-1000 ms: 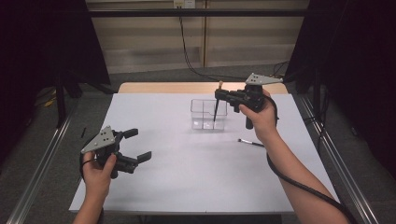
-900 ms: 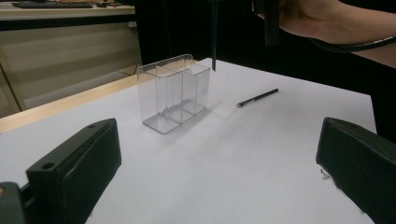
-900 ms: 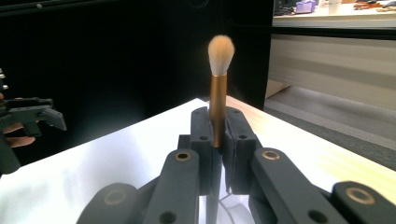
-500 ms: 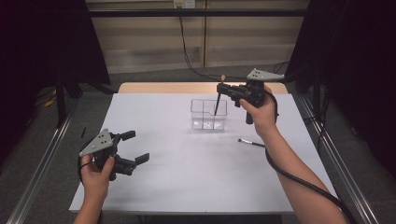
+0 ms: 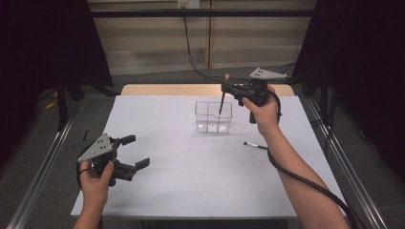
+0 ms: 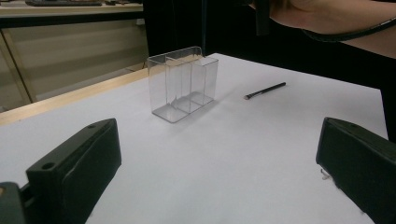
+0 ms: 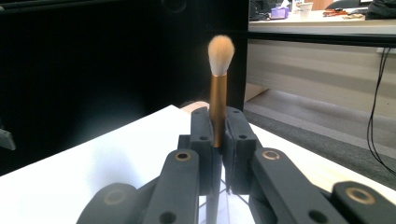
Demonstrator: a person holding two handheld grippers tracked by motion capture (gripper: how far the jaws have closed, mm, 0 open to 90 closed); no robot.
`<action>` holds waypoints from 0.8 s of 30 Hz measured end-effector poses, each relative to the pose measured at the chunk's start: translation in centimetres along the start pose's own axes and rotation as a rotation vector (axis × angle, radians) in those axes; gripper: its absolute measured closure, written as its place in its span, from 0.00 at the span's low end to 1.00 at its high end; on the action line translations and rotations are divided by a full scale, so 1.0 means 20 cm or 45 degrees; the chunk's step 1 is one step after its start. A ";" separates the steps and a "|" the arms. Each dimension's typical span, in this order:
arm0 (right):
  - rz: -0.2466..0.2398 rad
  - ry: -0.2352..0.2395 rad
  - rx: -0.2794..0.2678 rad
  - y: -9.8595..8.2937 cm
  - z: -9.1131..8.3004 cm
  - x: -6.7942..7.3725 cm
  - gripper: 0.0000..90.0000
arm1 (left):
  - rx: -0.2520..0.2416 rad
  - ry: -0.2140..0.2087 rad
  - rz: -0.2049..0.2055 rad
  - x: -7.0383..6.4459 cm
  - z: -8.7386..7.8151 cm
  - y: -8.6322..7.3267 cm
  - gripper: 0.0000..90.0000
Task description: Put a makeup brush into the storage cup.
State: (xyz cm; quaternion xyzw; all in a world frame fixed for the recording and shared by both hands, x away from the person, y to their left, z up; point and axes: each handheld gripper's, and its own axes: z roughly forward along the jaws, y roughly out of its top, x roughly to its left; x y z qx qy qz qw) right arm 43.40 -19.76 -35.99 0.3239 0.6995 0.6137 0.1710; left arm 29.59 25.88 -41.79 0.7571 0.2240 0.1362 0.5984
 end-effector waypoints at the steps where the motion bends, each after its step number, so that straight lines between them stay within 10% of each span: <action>1: -0.003 -0.004 -0.004 0.00 0.00 -0.01 0.93 | 0.005 0.005 0.002 0.00 0.00 0.00 0.00; 24: -0.021 -0.058 0.038 -0.06 0.01 -0.04 0.93 | 0.011 0.016 0.035 0.00 -0.04 -0.03 0.00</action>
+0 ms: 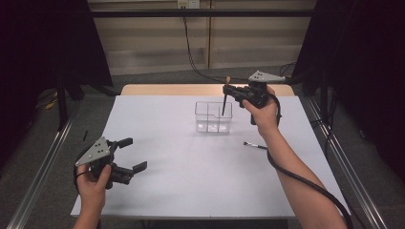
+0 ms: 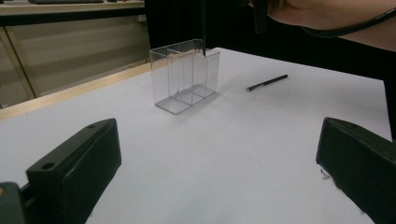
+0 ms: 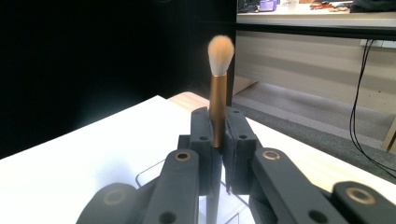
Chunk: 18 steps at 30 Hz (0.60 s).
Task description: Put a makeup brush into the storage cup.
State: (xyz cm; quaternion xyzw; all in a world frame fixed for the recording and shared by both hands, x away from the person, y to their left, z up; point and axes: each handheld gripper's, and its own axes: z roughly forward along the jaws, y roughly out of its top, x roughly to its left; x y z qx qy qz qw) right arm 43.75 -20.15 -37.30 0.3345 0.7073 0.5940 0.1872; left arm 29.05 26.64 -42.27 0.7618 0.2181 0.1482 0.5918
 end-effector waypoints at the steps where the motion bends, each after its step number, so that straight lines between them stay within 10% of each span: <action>1: 0.005 0.000 0.005 0.00 0.00 0.00 0.93 | 0.002 -0.001 -0.007 0.00 0.00 0.00 0.00; 18: -0.022 -0.004 0.037 -0.05 0.01 0.01 0.93 | -0.005 -0.008 0.007 0.00 0.00 -0.01 0.00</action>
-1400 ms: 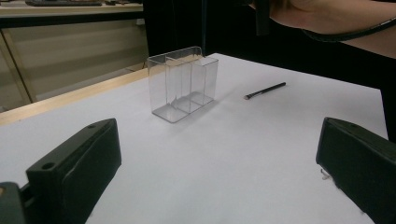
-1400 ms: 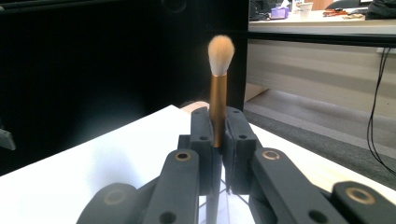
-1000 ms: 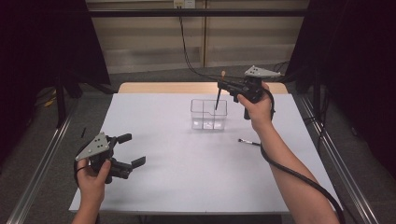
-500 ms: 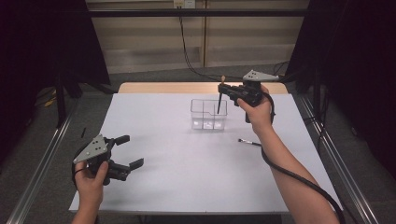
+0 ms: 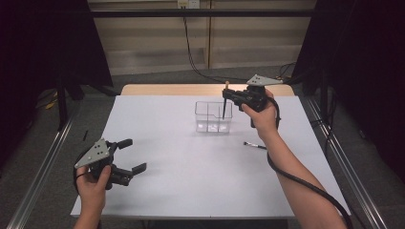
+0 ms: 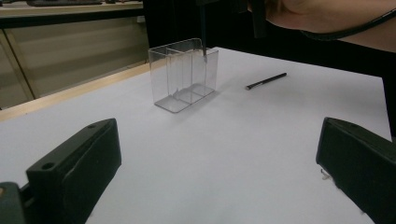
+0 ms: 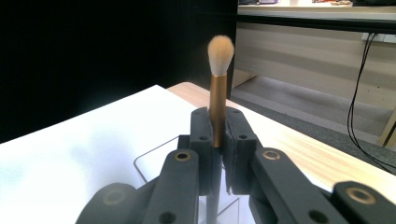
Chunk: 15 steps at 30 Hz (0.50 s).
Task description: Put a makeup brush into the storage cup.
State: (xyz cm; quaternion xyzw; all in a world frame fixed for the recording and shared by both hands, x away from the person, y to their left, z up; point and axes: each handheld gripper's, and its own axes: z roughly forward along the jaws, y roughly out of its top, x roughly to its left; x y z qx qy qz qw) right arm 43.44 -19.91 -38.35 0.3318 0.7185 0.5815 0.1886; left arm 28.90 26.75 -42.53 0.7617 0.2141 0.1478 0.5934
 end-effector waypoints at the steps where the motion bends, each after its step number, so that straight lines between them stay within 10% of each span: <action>1: 0.004 0.003 0.003 0.00 0.00 0.00 0.93 | -0.005 -0.004 -0.006 0.00 0.00 0.00 0.00; 15: 0.014 0.004 0.016 -0.06 0.00 0.01 0.93 | 0.006 -0.007 -0.002 -0.01 0.00 0.00 0.00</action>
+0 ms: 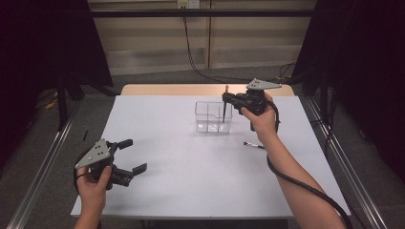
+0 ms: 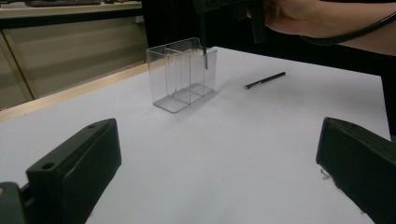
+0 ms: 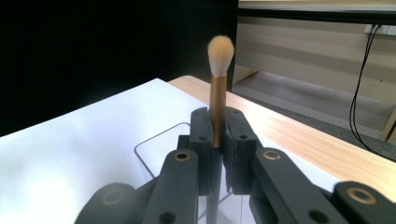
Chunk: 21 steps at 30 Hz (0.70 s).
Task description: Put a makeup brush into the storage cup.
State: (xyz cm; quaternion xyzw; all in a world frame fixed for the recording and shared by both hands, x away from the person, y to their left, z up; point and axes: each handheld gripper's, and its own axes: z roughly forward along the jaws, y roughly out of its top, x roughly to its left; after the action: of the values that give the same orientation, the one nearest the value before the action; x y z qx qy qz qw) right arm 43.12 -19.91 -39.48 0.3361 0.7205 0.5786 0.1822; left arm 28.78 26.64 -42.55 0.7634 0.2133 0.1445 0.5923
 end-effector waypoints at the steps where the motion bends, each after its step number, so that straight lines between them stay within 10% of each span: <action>1: -0.001 0.001 0.000 0.00 0.00 0.00 0.93 | 0.000 -0.004 -0.001 0.00 0.00 0.00 0.00; 10: 0.006 0.011 0.003 -0.02 -0.01 0.00 0.89 | 0.003 -0.006 -0.004 0.00 0.01 0.00 0.00; 14: 0.034 -0.001 0.001 -0.02 -0.01 0.00 0.54 | 0.002 -0.004 -0.007 0.00 0.01 0.00 0.00; 21: 0.024 0.030 -0.004 -0.01 -0.05 0.04 0.26 | 0.010 0.000 -0.004 0.00 0.01 -0.01 0.00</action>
State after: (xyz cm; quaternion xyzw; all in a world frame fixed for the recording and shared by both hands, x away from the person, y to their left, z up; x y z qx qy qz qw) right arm 41.80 -20.10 -39.34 0.3357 0.7185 0.5853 0.1688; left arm 28.80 26.52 -42.71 0.7654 0.2151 0.1428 0.5895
